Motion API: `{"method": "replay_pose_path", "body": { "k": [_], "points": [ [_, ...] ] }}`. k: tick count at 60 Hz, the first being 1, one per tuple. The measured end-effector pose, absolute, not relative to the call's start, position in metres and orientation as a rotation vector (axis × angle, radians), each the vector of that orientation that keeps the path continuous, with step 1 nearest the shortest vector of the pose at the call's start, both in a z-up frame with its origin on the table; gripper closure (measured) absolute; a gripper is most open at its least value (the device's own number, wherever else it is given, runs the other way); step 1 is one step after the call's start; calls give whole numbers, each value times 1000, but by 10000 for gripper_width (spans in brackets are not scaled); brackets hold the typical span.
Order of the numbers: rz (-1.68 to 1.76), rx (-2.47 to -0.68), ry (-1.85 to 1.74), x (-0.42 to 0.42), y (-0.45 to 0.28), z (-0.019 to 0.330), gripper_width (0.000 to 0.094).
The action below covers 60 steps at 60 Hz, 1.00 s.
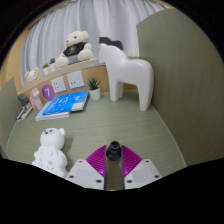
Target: Unplug charger
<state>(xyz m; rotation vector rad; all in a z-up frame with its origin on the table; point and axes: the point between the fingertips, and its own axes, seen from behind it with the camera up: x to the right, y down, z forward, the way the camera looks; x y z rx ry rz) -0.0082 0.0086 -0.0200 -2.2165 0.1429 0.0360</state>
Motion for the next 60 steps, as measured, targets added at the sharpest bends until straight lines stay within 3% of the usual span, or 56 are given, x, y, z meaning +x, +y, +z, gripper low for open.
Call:
{"method": "replay_pose_path", "body": {
  "k": [3,8,13,17,23,32,38,51,60],
  "points": [
    [28,-2221,162,-6,9,-20,692],
    [-26,-2193,191,3,10,1,399],
    [-47,-2110,205,1,10,49,196],
    [-44,-2044,197,-10,3,98,133],
    [-35,-1947,170,-39,-20,169,123],
    [30,-1884,123,-115,-78,225,113],
    [60,-1899,85,-169,-120,224,110],
    [109,-1990,-7,-260,-195,186,93],
    [116,-1990,-52,-288,-221,187,91]
  ]
}}
